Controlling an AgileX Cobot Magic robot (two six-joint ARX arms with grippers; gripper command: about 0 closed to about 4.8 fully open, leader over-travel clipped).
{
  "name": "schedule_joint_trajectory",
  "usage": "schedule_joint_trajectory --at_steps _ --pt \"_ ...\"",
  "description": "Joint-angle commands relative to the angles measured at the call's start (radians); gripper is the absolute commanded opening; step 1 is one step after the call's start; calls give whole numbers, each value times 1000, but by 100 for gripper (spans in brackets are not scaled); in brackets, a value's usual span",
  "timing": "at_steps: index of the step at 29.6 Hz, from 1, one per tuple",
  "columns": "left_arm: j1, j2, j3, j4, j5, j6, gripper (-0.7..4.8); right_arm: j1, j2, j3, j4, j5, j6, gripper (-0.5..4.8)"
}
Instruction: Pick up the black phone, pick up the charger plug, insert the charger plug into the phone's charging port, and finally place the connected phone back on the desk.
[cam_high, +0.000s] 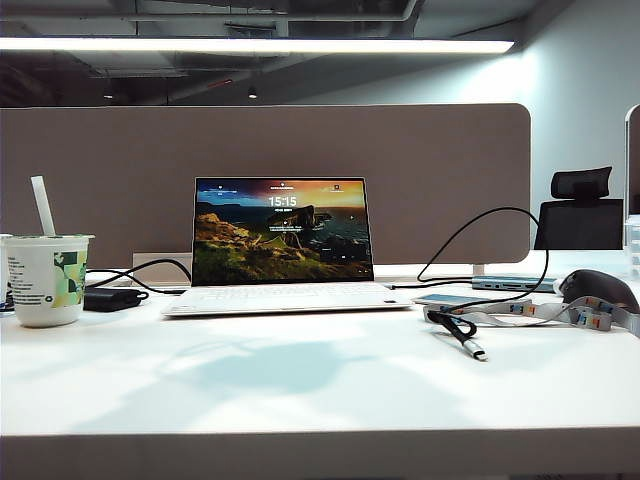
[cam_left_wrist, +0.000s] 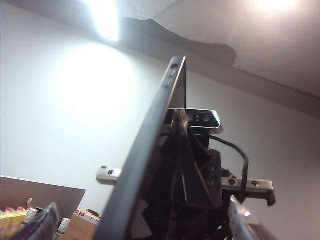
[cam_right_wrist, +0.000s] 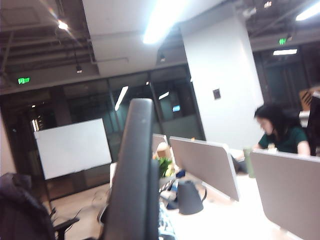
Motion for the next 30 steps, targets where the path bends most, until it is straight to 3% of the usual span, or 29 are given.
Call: schedule_joint_trajectory --at_steps 1,6,11,19,25,30 --pt "-1 -3 6 24 -2 -2 479 2 -2 10 21 5 -3 -5" --pt "-1 -3 6 24 -2 1 478 2 -1 10 20 10 -3 -5" --pt "-1 -3 6 22 -2 1 319 16 5 10 21 19 -3 -5" --pt "-1 -3 6 23 -2 1 304 18 18 10 24 24 -3 -5" --pt "-1 -3 6 8 -8 2 179 18 24 10 24 24 -3 -5" --pt "-1 -3 6 -6 -17 2 168 37 31 10 24 23 -3 -5"
